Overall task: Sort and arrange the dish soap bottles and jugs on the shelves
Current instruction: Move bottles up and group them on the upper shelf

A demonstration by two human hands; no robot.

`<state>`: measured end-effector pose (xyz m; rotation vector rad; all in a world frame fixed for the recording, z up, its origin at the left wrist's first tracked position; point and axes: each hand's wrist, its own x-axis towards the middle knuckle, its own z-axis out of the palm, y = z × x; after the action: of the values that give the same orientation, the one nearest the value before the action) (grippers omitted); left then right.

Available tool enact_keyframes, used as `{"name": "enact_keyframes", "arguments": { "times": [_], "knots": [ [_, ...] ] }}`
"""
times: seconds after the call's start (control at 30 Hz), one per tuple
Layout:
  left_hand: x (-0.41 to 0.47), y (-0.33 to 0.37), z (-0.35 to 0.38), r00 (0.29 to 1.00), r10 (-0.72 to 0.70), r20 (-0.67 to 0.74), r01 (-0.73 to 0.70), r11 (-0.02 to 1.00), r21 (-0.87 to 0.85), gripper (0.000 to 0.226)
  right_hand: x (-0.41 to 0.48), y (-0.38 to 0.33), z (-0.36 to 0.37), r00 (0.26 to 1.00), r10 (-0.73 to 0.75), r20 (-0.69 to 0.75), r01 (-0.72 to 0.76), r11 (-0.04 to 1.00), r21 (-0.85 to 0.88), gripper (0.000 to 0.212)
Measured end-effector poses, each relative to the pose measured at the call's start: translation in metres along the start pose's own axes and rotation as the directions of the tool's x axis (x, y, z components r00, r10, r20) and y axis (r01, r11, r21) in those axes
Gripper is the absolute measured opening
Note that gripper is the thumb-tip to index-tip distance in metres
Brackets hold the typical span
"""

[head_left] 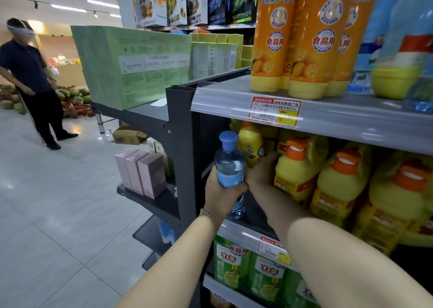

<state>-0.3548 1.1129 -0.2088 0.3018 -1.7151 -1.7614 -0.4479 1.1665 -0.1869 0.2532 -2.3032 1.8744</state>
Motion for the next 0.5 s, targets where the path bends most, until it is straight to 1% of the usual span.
{"name": "enact_keyframes", "arguments": {
  "times": [0.03, 0.07, 0.1, 0.13, 0.17, 0.23, 0.33, 0.4, 0.5],
  "knots": [
    [-0.001, 0.000, 0.000, 1.000, 0.004, 0.005, -0.004, 1.000, -0.004, 0.044, 0.000, 0.003, 0.002, 1.000, 0.013, 0.017, -0.014, 0.998, 0.061, 0.015],
    [-0.001, 0.001, -0.001, 1.000, 0.006, 0.010, -0.006, 1.000, -0.008, 0.043, 0.001, 0.002, 0.001, 0.997, 0.017, 0.077, -0.024, 0.996, 0.091, 0.024],
    [-0.002, 0.001, -0.003, 1.000, 0.004, 0.010, -0.003, 1.000, -0.016, 0.043, -0.003, 0.000, 0.000, 0.984, 0.023, 0.175, -0.038, 0.996, 0.082, 0.041],
    [-0.003, 0.001, -0.005, 1.000, -0.006, 0.005, 0.007, 1.000, -0.029, 0.043, -0.005, 0.000, -0.001, 0.969, 0.047, 0.241, -0.059, 0.997, 0.041, 0.056],
    [-0.004, 0.002, -0.007, 1.000, -0.018, -0.003, 0.018, 0.999, -0.047, 0.043, -0.007, -0.001, -0.001, 0.961, 0.046, 0.274, -0.049, 0.999, 0.004, 0.064],
    [-0.009, 0.004, -0.011, 0.999, -0.027, -0.023, 0.025, 0.997, -0.069, 0.046, -0.015, -0.006, -0.003, 0.962, -0.014, 0.273, 0.012, 1.000, 0.009, 0.067],
    [-0.017, 0.013, -0.019, 0.999, -0.011, -0.045, 0.009, 0.999, -0.042, 0.051, -0.024, -0.019, -0.012, 0.959, -0.135, 0.251, 0.138, 0.990, 0.004, 0.064],
    [-0.022, 0.023, -0.027, 1.000, 0.024, -0.014, -0.024, 0.999, -0.026, 0.043, -0.033, -0.023, -0.023, 0.939, -0.205, 0.275, 0.209, 0.978, 0.013, 0.062],
    [-0.031, 0.040, -0.042, 0.995, 0.081, 0.064, -0.080, 0.997, -0.015, 0.029, -0.053, -0.018, -0.045, 0.878, -0.352, 0.324, 0.345, 0.935, 0.080, 0.062]
  ]
}}
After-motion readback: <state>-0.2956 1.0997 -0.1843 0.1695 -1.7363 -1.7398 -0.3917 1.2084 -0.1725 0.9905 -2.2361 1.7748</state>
